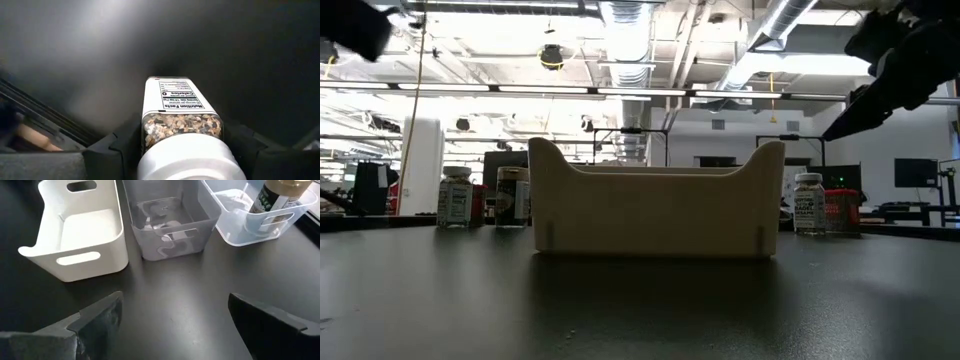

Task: Sort spices by type
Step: Put the bottom left white seasoning bottle into the black transparent bin

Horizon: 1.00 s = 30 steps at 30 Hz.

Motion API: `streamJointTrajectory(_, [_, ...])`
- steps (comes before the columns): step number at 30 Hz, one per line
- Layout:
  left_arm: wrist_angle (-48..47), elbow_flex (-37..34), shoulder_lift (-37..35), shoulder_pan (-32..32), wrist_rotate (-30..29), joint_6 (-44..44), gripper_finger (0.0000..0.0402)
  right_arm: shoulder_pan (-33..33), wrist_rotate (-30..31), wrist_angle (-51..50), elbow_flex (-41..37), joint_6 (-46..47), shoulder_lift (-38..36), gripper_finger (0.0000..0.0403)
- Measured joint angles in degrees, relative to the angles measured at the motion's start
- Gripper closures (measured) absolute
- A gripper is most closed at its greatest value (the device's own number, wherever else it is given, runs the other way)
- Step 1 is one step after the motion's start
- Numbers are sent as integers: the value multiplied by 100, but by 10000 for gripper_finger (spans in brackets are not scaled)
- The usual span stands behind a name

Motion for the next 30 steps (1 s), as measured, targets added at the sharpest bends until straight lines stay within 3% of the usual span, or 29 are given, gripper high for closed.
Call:
streamJointTrajectory(17, [-541,1800,187,3369,-503,3993,209,0,-97,159,0,-84,0,14])
streamJointTrajectory(24, [-918,3490,1529,4682,-530,6741,209,0,-101,181,-2,333,-2,14])
streamJointTrajectory(30, [-1075,5018,2814,5337,-269,8227,209,0,-105,180,-2,340,0,14])
